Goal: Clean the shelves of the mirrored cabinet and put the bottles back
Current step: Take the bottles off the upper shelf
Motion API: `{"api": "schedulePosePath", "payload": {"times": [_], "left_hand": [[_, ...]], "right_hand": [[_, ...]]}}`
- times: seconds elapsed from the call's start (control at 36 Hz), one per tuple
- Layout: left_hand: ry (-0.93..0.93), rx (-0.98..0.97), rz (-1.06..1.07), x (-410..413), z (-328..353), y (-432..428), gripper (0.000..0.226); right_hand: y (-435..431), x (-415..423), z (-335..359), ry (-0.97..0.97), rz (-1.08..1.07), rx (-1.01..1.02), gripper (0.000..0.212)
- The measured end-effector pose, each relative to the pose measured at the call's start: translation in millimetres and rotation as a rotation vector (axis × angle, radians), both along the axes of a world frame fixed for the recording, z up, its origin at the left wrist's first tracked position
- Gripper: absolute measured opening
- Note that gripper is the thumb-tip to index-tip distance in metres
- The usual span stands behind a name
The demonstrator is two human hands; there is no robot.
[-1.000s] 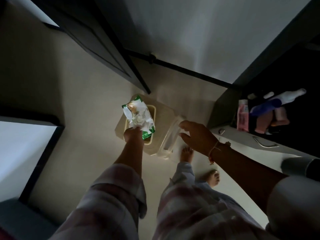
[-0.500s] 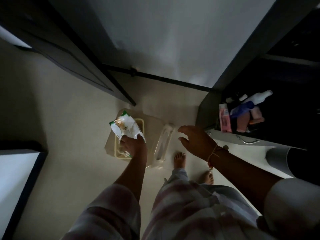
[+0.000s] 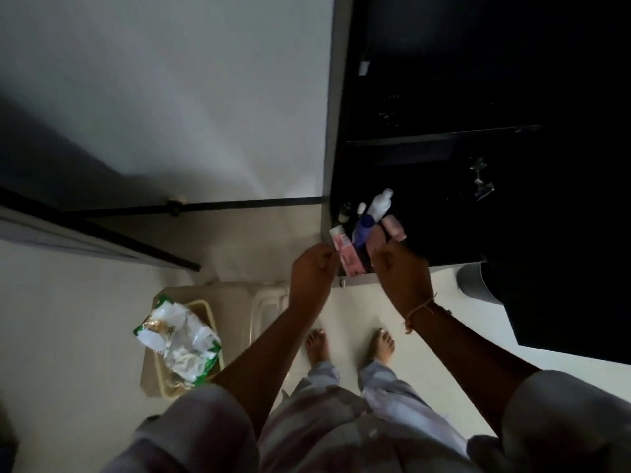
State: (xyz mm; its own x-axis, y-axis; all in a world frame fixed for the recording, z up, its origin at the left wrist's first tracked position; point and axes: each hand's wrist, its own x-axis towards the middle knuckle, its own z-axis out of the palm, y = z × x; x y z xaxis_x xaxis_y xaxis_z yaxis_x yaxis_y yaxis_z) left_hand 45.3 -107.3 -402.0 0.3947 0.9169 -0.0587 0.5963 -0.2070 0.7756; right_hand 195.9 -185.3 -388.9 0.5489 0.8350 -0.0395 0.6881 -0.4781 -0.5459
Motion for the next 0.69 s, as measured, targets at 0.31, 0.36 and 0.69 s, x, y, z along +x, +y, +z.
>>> {"api": "schedulePosePath", "payload": {"times": [0.31, 0.36, 0.69], "left_hand": [[0.156, 0.059, -0.155, 86, -14, 26, 0.055], [0.188, 0.055, -0.163, 89, -18, 29, 0.056], [0.21, 0.064, -0.138, 103, -11, 30, 0.039]], "right_hand": [[53, 85, -7, 0.196, -0.048, -0.017, 0.051], [63, 91, -8, 0.188, -0.002, -0.026, 0.054], [93, 109, -9, 0.179, 0.202, -0.077, 0.03]]}}
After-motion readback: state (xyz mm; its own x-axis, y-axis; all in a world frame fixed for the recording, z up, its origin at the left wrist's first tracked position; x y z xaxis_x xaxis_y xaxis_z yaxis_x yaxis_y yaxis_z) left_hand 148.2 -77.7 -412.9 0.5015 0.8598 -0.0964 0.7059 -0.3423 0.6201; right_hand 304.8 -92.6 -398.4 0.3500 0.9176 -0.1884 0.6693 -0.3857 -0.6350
